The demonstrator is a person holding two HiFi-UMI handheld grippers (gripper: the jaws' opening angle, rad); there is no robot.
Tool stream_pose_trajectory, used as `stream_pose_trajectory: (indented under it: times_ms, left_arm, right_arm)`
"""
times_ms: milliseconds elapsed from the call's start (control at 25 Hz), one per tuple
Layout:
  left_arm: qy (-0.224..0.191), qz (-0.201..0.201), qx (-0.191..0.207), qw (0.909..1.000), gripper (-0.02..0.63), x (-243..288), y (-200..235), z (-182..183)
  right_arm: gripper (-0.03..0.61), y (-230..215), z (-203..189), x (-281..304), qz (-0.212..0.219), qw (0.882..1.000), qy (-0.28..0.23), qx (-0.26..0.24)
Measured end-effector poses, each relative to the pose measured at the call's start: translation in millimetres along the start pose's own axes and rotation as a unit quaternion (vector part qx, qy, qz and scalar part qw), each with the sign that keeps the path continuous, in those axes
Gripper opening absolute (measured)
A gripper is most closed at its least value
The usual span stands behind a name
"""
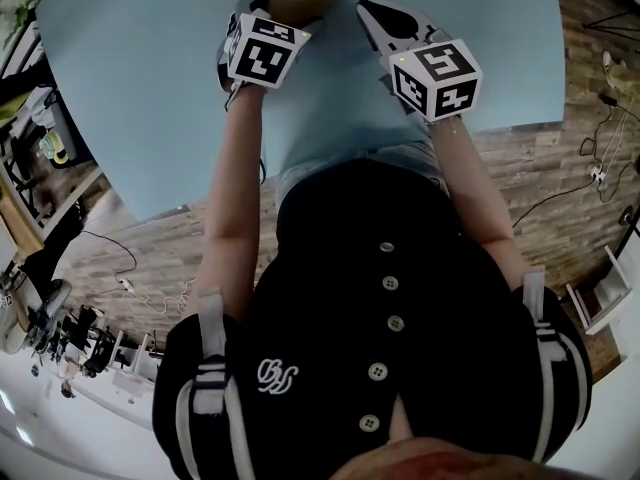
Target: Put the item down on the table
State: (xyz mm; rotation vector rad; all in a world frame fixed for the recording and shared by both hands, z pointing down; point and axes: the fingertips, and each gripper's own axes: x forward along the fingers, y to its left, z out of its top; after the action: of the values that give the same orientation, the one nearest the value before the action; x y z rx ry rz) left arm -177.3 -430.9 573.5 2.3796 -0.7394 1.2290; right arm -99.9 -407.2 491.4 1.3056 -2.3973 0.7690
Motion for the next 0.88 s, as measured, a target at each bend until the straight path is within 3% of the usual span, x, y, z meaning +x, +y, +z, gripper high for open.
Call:
stream_pose_trajectory:
  times_ms: [200,440,600,680,880]
  left_arm:
    - [-0.025,0.004,-0.005,0.9997,0.462,-10,-1,10]
    - [-0.067,0.002,-0.013,0.9977,0.458,-29,-8,28]
    - [-0.112,0.006,-0.034,0.9931,0.379,-49,-11,48]
    - [-0.131,0.008,-0.04,0.9906,0.36,-60,-10,54]
    - [-0.174,0.026,-0.04,0.9835,0.244,-90,-18,73]
  right_arm:
    - [0.012,0,3,-3,0.001,1.0,-0.001,-0.006]
    - [0.012,5,14,-13,0.009,0.999,-0.007,-0.031]
    - [0.012,14,22,-19,0.033,0.996,0.003,-0.08]
    - [0.012,23,29,-19,0.05,0.992,0.007,-0.115]
    - [0.012,36,51,-32,0.104,0.978,0.009,-0.18]
